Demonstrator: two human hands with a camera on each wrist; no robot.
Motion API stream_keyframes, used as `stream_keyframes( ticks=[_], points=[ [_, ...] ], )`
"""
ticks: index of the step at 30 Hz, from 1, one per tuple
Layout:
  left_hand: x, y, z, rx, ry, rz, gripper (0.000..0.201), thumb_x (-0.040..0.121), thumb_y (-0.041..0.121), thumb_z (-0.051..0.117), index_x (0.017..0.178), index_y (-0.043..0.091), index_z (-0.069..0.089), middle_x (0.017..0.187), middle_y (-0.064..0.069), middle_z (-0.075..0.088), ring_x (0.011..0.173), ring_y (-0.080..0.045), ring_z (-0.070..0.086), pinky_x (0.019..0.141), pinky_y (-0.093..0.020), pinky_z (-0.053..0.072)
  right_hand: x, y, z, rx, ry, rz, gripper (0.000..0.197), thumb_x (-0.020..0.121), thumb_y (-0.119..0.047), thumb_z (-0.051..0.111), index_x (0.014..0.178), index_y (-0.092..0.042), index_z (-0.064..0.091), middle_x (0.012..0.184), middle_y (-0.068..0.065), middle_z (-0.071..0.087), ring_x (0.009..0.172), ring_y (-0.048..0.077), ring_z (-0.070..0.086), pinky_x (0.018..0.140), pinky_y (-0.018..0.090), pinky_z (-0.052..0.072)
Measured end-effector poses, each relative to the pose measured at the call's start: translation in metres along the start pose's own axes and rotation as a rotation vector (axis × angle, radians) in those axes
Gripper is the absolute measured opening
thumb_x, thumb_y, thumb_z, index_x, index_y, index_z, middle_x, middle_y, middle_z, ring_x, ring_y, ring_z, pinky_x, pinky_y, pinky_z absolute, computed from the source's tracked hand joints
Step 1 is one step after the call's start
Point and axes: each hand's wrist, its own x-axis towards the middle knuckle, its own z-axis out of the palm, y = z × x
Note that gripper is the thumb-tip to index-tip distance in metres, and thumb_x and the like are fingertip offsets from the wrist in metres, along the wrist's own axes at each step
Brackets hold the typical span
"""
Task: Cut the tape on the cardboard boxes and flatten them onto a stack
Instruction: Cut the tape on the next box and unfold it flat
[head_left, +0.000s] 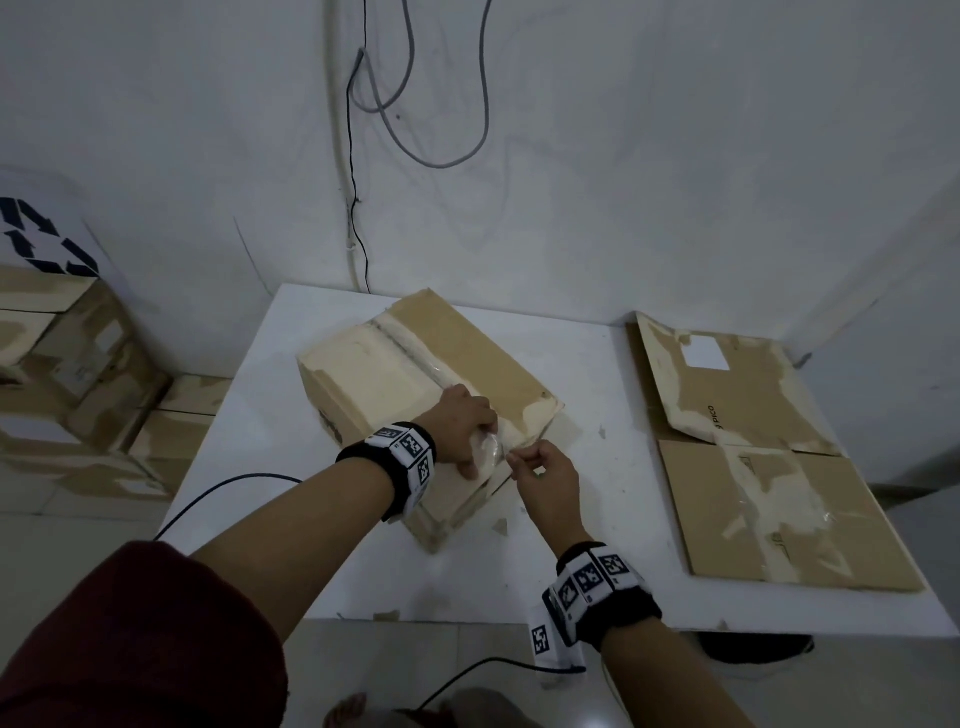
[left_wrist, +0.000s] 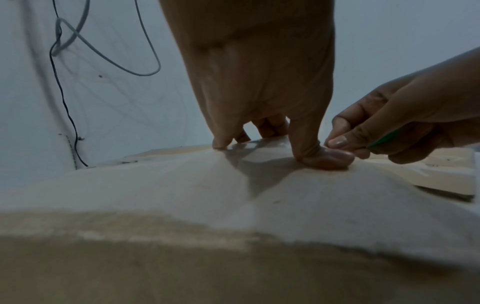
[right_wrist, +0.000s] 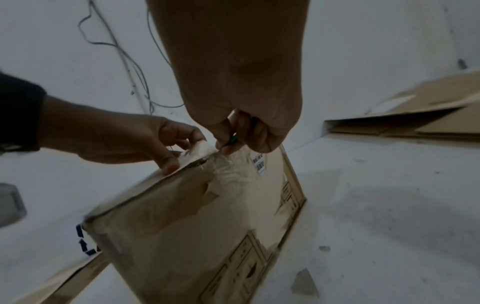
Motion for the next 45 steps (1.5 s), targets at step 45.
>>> stream_keyframes(
  ticks=[45],
  points=[
    [0.002,-0.002,0.028,-0.275,0.195,-0.094,0.060,0.065,0.036,0.085,0.117,0.021,0.061,0.116,-0.004,0.056,0.112,-0.026,0.045,0.100,-0.030,0.019,0.016,-0.005,-0.011,-0.106,-0.083,0.013,0.017,0.089,-0.021,0.068,0.076,-0.028,0.058,0.085,-0.003,0.070,0.080,0.009,0.062,0.064,0.016,0.038]
  ],
)
